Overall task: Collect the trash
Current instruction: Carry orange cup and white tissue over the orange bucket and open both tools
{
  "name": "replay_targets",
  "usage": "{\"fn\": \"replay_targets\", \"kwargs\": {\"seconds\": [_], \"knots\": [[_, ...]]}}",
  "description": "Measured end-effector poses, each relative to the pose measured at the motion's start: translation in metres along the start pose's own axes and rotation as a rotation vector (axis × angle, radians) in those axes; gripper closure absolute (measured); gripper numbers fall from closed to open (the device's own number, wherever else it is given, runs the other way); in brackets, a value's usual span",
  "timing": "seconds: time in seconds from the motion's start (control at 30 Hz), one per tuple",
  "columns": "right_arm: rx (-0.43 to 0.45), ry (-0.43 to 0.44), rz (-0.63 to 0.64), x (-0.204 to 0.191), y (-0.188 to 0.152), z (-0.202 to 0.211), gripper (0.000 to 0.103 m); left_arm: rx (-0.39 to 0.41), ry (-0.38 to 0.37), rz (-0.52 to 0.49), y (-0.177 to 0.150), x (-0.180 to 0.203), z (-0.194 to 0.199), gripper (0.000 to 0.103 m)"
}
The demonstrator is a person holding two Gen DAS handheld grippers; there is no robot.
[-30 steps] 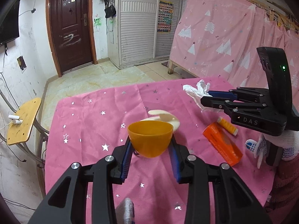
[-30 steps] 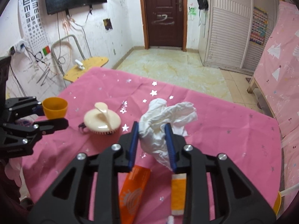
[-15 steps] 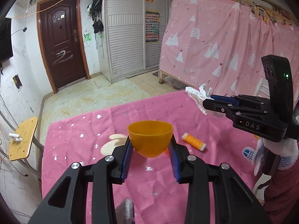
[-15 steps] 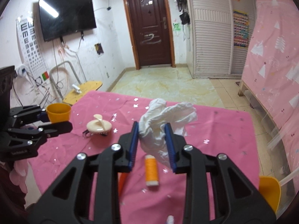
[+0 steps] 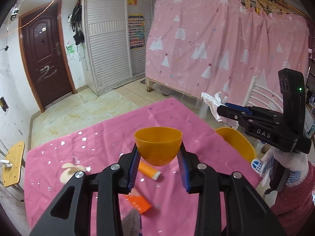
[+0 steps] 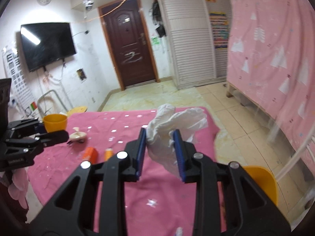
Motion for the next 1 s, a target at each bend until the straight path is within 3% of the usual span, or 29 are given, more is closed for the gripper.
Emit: {"fn": "replay_targets", "kwargs": {"seconds": [0.33,0.5,0.53,0.57,1.0], "knots": [[-0.028,-0.163,-0.118,0.091,-0.036,0.018,0.075,-0.008,-0.101,-0.078,0.018,0.079,-0.026,0.074],[-0.067,-0.2,-0.153,0.12,-0.051,0.011,0.063,-0.016,-0.141,-0.114,0.029,0.121,-0.045,0.074],[-0.066,-0.202,-0.16,0.122,-0.053,0.011,0.055,-0.018,-0.146,-0.118,0.031,0.126,-0.048,0.074],[-0.06,-0.203,-0.169,0.126,-0.054,0.011,0.049,-0.023,-0.154,-0.123,0.032,0.133,-0.052,0.074],[0.134,-0.256,-0.344,0.18,-0.051,0.07,0.049,-0.061,-0.25,-0.127,0.041,0.201,-0.106,0.071]]}}
Point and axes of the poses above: each gripper's, at about its wrist camera, not at the fingertips, and z roughly against the way its jaws point, x to its right, y to its top, the point moved 4 cm from there along -z, roughly the way its jaws point
